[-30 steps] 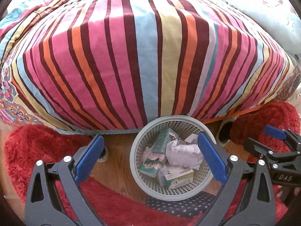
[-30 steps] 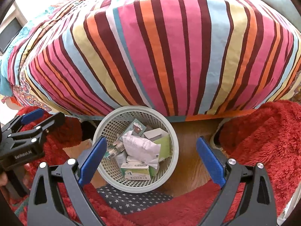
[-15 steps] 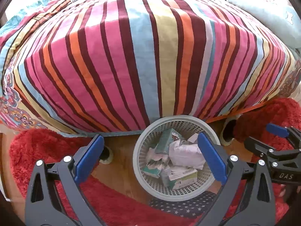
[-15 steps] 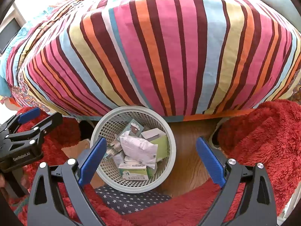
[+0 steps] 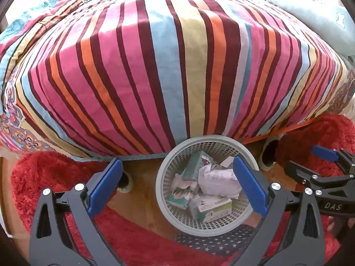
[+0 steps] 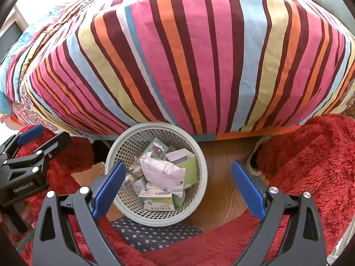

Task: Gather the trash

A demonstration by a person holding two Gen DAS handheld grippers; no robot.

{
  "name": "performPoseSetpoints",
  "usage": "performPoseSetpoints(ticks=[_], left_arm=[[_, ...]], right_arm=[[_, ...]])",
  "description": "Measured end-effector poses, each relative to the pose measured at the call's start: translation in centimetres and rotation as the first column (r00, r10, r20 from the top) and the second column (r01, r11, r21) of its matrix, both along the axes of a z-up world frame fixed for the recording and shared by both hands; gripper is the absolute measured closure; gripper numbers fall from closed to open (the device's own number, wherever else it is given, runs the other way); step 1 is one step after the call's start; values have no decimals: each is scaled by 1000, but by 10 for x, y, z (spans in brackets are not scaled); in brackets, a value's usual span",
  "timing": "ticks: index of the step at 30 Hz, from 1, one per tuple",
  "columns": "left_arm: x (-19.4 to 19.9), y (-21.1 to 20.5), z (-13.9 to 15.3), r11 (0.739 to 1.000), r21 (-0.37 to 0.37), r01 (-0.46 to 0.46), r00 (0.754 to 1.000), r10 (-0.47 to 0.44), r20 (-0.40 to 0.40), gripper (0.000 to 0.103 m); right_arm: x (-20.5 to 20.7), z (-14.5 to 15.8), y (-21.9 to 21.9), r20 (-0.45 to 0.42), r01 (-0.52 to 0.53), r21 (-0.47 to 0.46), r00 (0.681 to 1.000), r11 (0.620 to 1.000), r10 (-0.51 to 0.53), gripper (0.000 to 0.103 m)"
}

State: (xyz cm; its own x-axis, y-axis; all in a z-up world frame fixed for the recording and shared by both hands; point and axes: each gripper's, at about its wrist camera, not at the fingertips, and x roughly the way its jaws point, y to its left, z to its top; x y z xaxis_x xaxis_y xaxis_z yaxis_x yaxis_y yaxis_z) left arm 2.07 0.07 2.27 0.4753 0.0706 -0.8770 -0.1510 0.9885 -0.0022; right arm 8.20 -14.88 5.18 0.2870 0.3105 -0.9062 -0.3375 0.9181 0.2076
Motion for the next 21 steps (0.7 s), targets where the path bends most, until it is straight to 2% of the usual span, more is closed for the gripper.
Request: performPoseSetpoints(ticks=[6, 10, 12, 15, 21], left_arm=[[1, 2, 1, 1000, -3, -6, 1000, 6, -3, 7], [-2, 3, 4, 1000, 3, -19, 1000, 19, 24, 7], [-2, 3, 5, 1000, 4, -20, 1000, 20, 23, 7], [0, 5, 3, 999, -38, -13, 1000, 13, 3, 7], [0, 1, 1, 1000, -22, -5, 1000, 5, -7, 7]], right_arm=[[-3, -1, 0, 0, -2, 0, 1000, 1000, 2, 11], [-7, -4, 3, -7, 7, -6, 1000, 1000, -7, 11], [-7, -6, 4, -11, 8, -6, 1000, 1000, -8, 11], [-8, -7, 5, -11, 9, -6, 1000, 1000, -9, 11], [-9, -7, 6, -13, 11, -7, 1000, 1000, -12, 11]])
